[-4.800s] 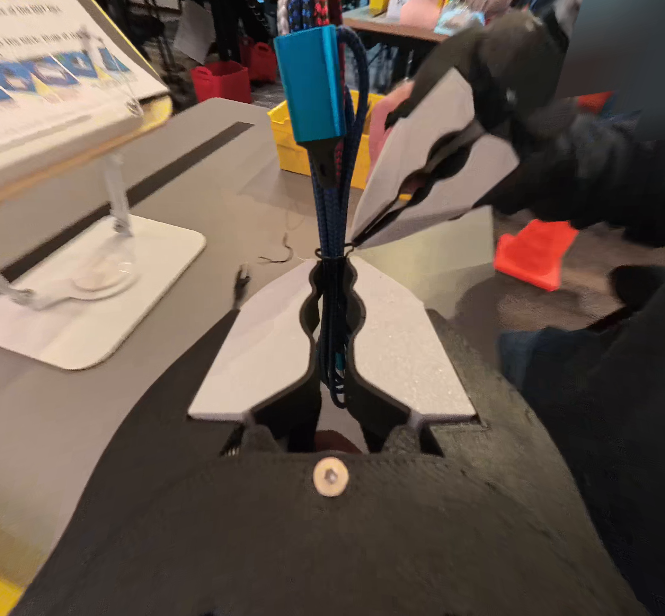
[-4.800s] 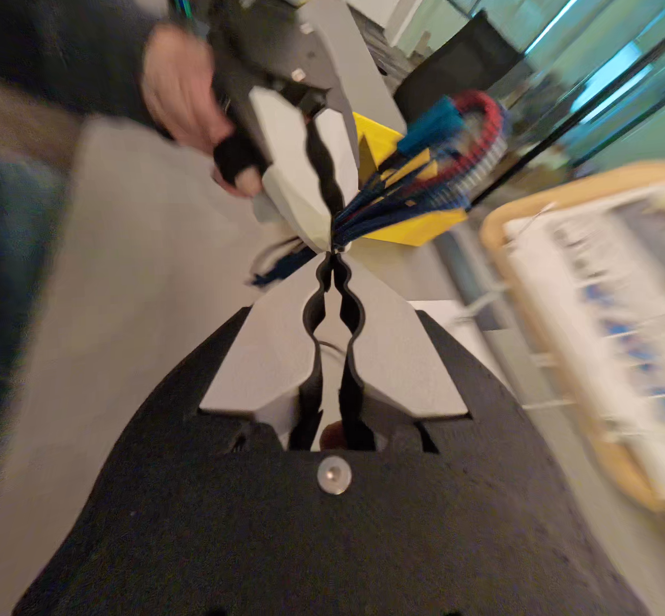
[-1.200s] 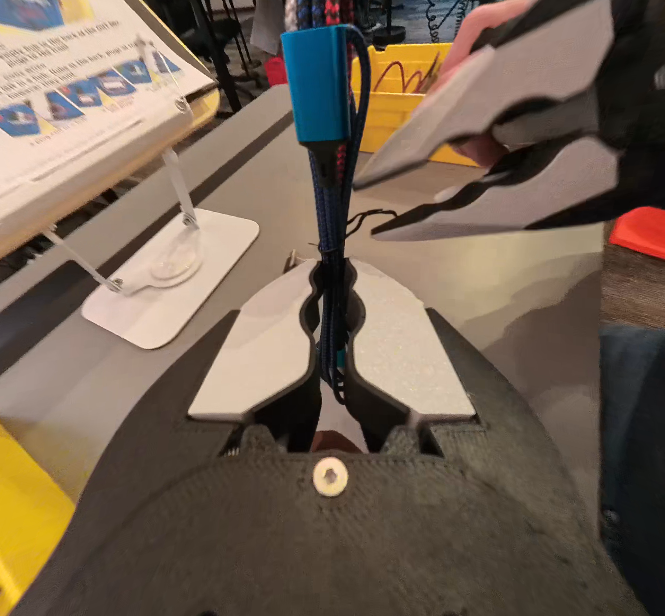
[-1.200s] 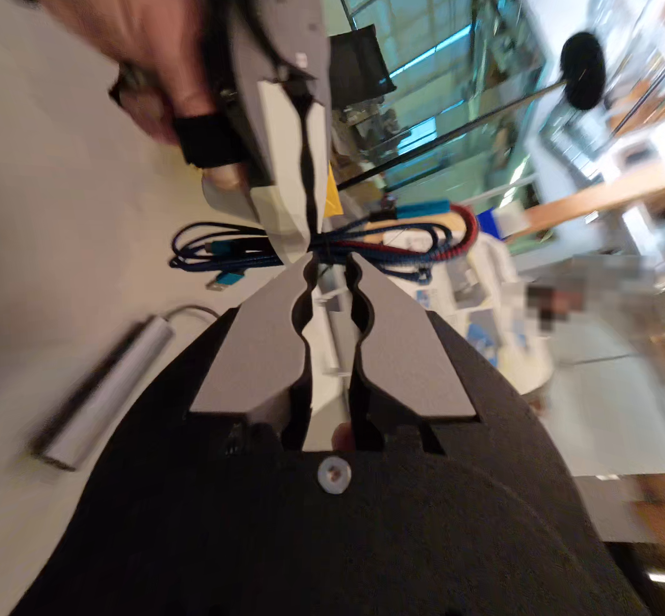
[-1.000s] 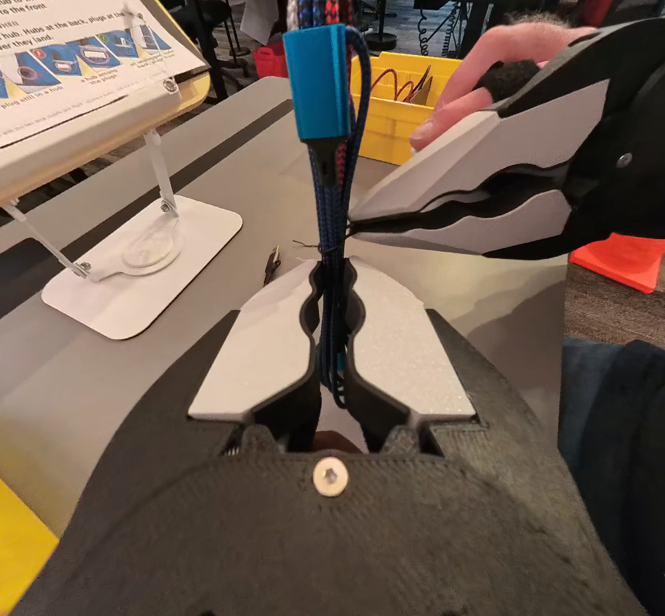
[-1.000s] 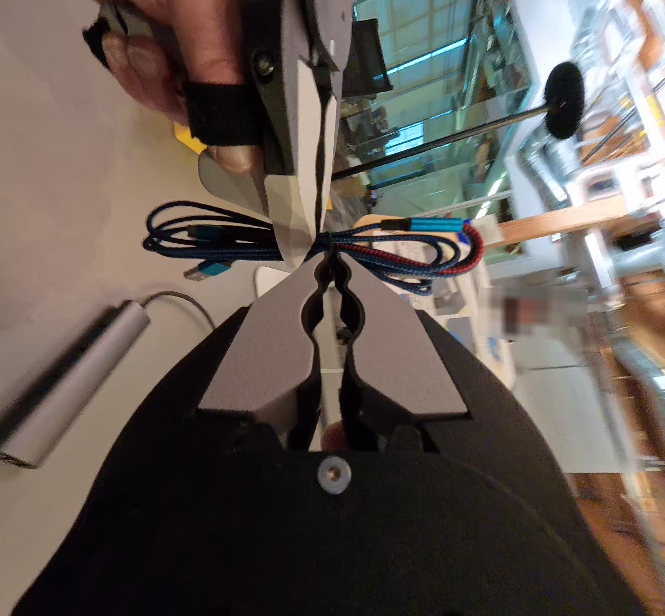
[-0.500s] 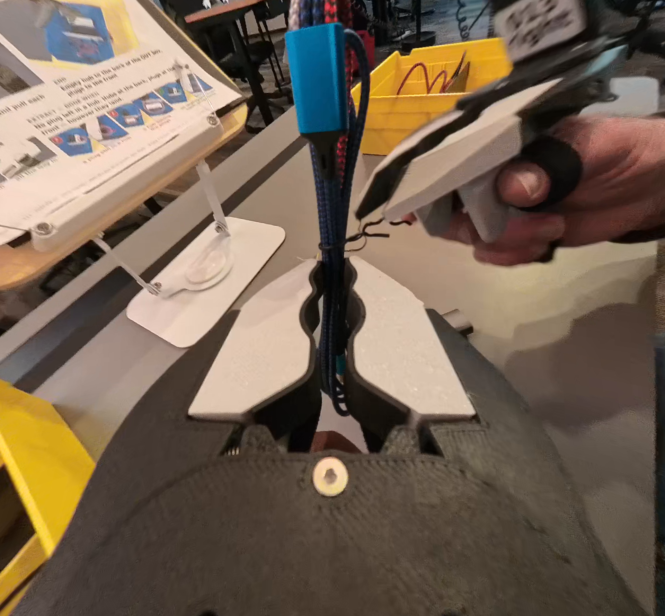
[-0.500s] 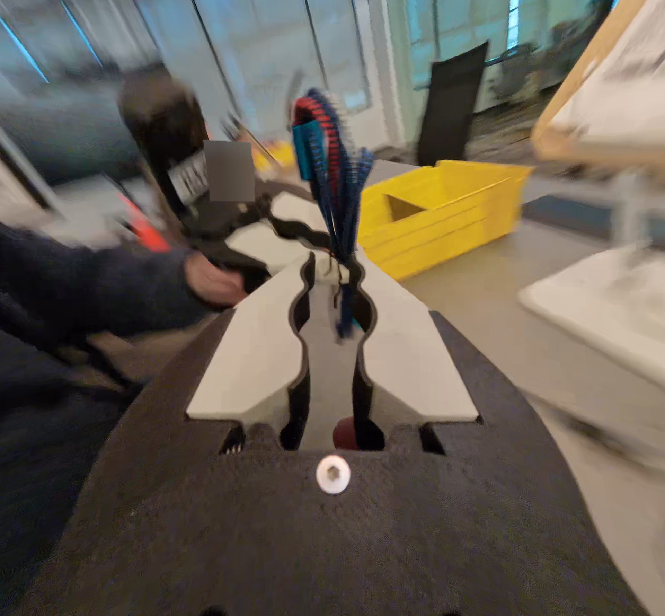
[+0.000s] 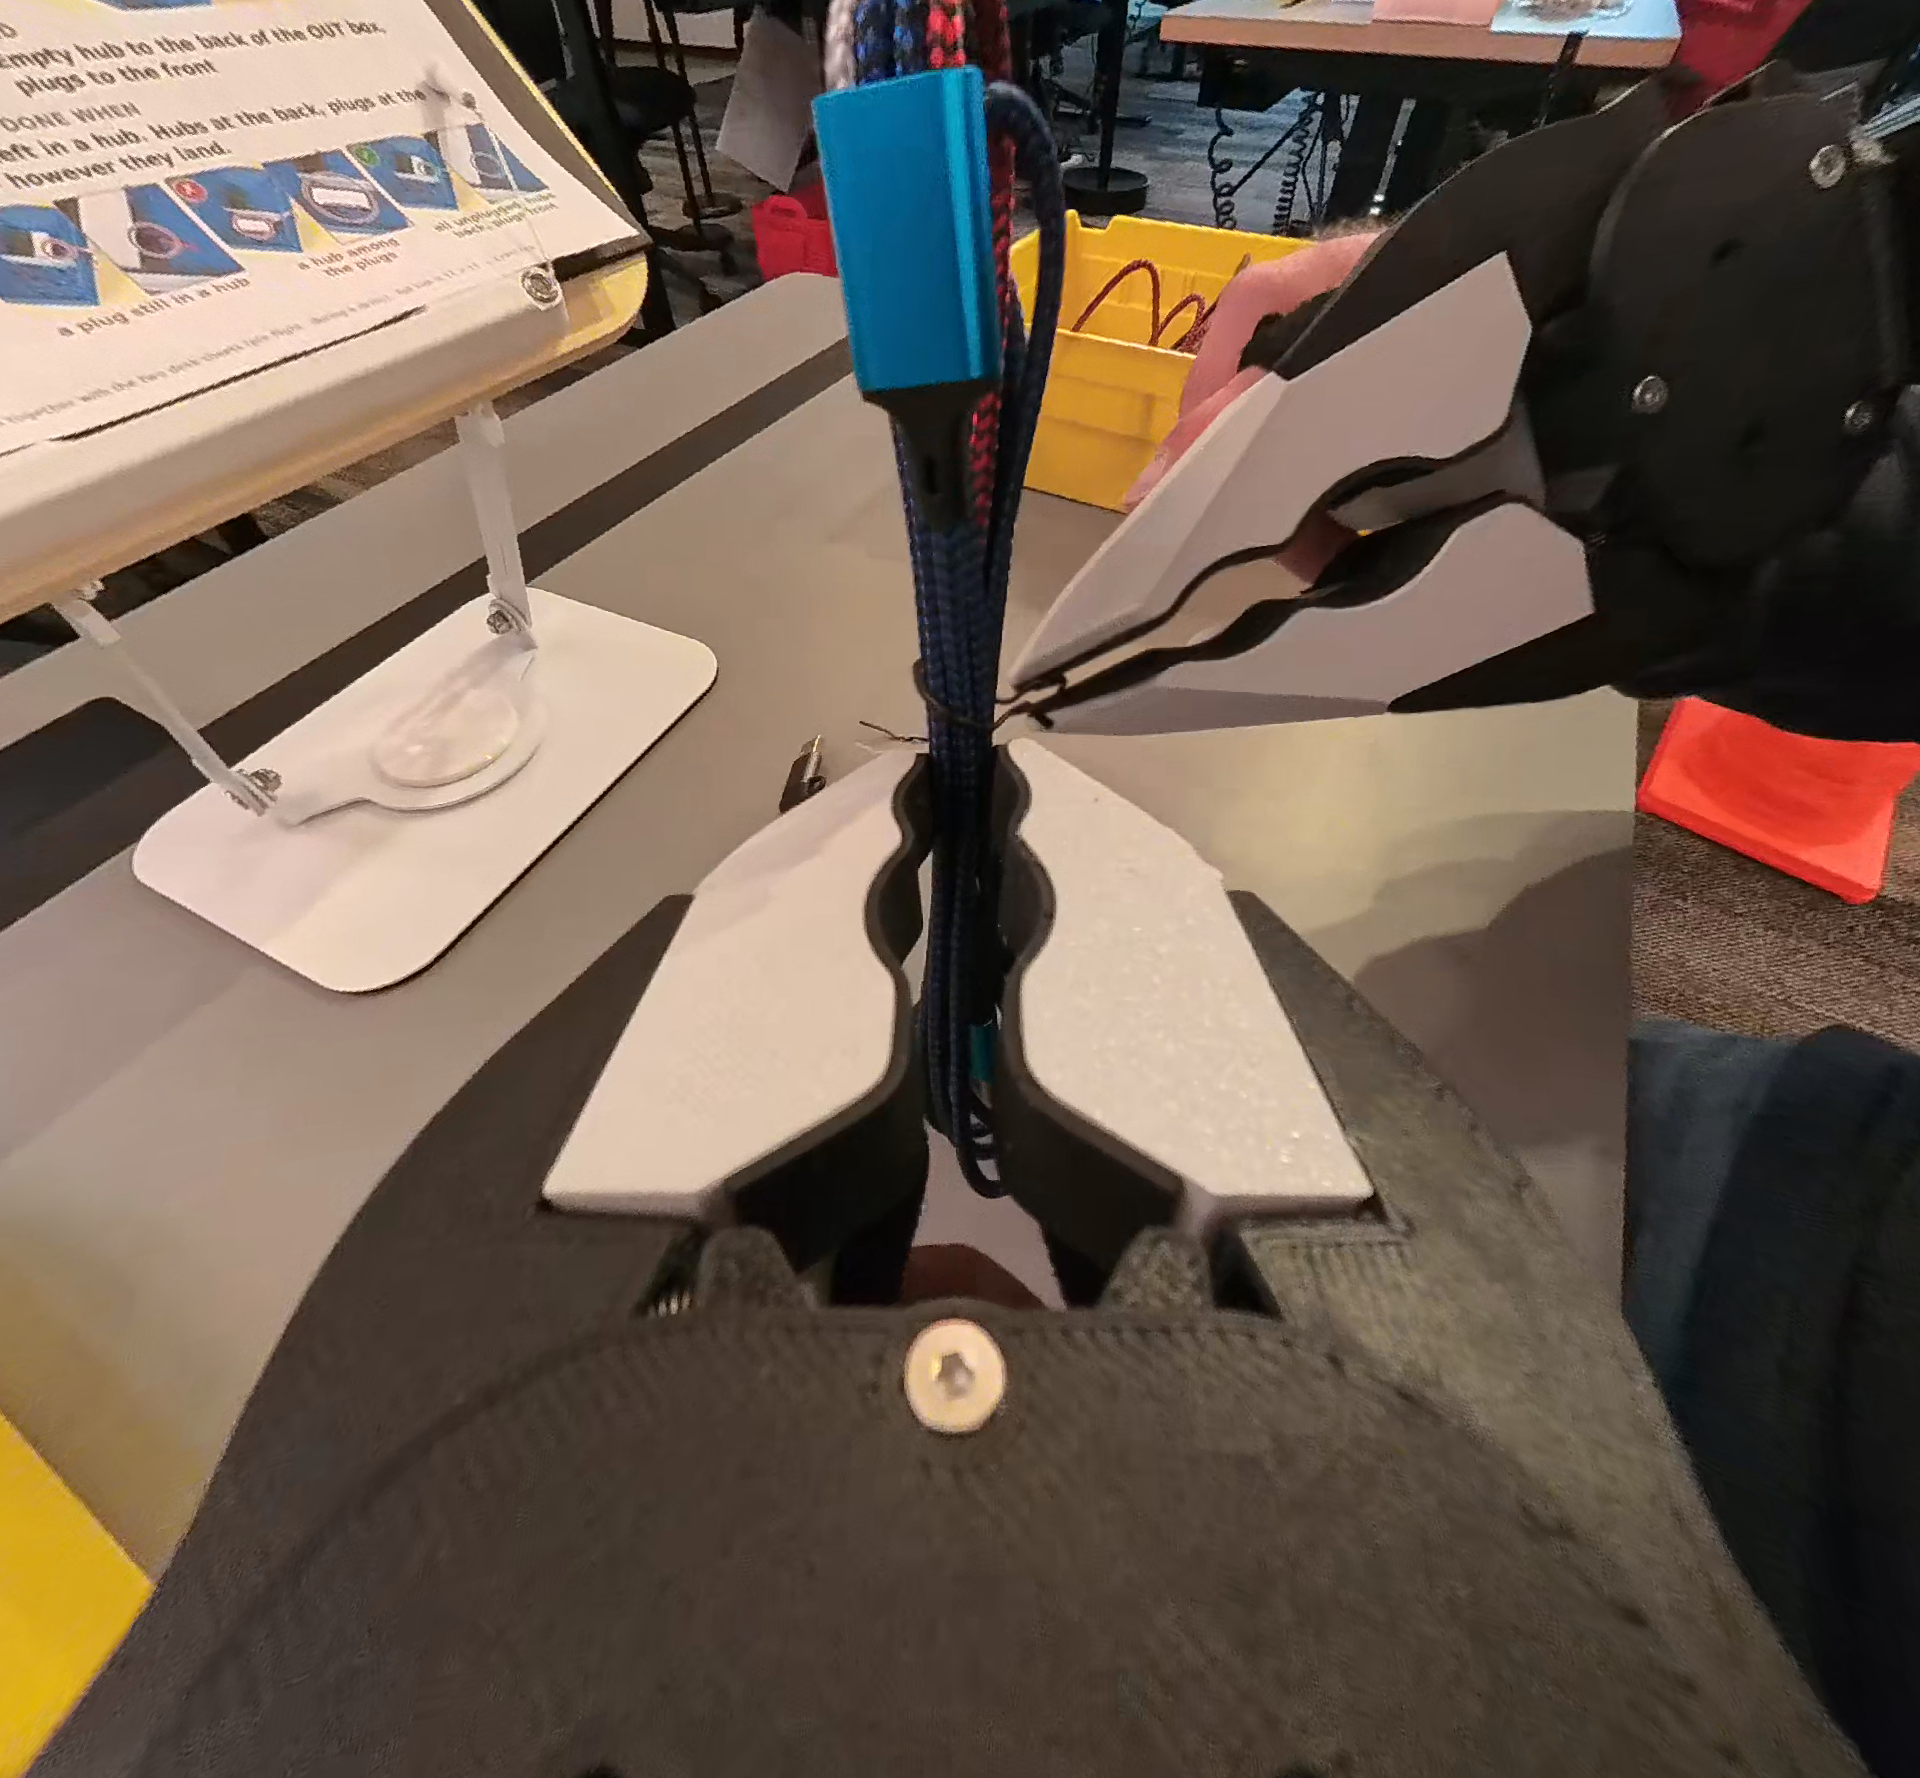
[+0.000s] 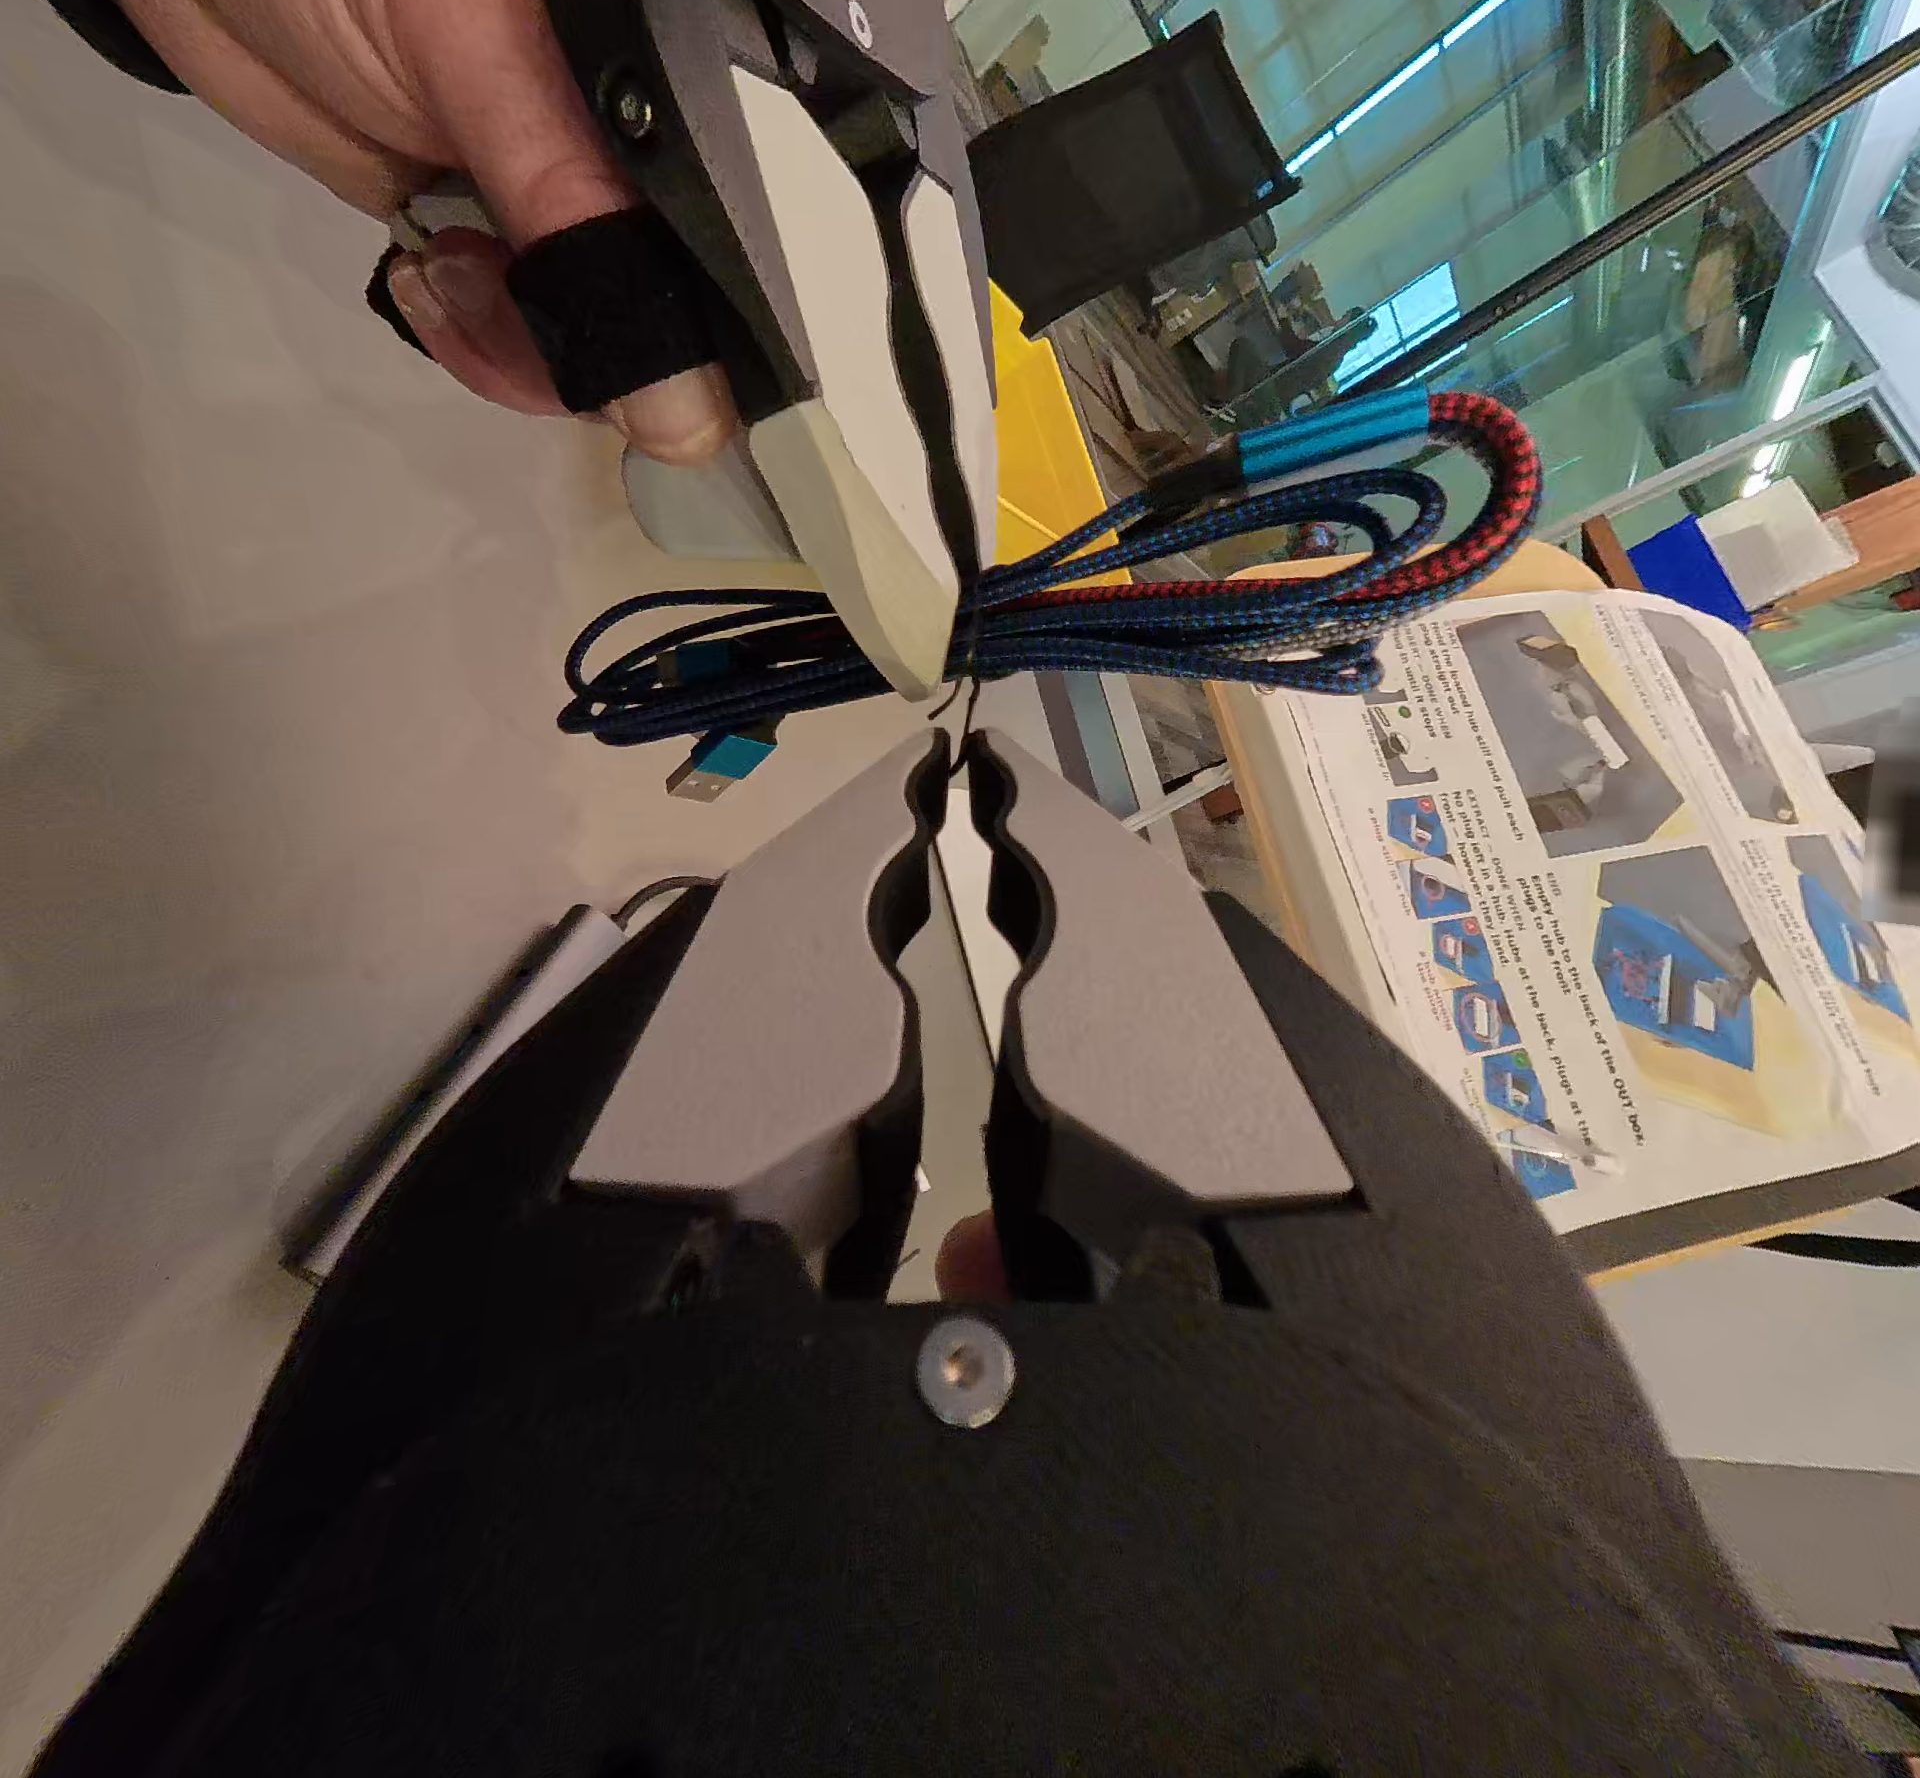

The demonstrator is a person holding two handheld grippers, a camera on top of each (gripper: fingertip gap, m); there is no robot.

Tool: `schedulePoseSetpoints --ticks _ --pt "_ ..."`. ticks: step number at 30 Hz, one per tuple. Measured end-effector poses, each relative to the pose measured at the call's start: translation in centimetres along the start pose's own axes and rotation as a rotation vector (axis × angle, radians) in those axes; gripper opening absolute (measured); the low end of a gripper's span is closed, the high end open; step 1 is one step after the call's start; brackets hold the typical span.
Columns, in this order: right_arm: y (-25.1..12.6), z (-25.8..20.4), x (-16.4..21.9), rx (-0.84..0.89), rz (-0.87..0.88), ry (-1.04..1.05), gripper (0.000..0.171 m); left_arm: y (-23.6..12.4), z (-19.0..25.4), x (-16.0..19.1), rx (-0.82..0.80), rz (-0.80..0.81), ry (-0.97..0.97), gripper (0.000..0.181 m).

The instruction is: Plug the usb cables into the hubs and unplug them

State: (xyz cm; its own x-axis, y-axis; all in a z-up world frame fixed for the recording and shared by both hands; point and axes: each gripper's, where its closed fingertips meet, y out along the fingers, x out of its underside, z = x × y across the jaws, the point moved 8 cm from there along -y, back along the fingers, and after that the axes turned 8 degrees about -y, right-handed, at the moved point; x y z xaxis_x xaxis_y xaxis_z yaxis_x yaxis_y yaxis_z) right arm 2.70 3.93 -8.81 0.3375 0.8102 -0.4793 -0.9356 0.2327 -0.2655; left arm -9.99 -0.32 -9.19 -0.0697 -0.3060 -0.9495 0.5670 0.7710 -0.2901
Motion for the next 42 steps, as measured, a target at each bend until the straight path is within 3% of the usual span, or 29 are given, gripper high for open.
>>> schedulePoseSetpoints --ticks 9,18,25,30,34,37,42 --pt "-1.3 1.2 0.9 -0.028 -0.01 0.151 0.0 -0.2 -0.6 0.4 -0.019 -0.015 0.051 0.01" --pt "-2.2 5.7 8.4 0.077 -0.2 0.353 0.0 -2.0 -1.5 -0.3 0.024 -0.016 0.071 0.009" --pt "-0.5 1.5 16.5 -0.096 -0.492 0.568 0.0 -1.7 -2.5 0.7 0.014 -0.086 0.004 0.01" --pt "0.0 -1.2 19.2 -0.17 -0.584 0.646 0.002 -0.8 -2.7 1.7 0.038 -0.124 -0.046 0.01" --pt "0.1 -2.0 19.7 -0.229 -0.615 0.669 0.025 -0.4 -2.8 2.0 0.06 -0.139 -0.09 0.01" --pt "-0.6 -1.2 18.9 -0.192 -0.586 0.662 0.025 -0.2 -2.8 2.1 0.079 -0.139 -0.128 0.01" --pt "-0.9 1.1 10.7 -0.267 -0.144 0.77 0.036 0.8 -2.3 2.4 0.131 -0.166 -0.146 0.01"
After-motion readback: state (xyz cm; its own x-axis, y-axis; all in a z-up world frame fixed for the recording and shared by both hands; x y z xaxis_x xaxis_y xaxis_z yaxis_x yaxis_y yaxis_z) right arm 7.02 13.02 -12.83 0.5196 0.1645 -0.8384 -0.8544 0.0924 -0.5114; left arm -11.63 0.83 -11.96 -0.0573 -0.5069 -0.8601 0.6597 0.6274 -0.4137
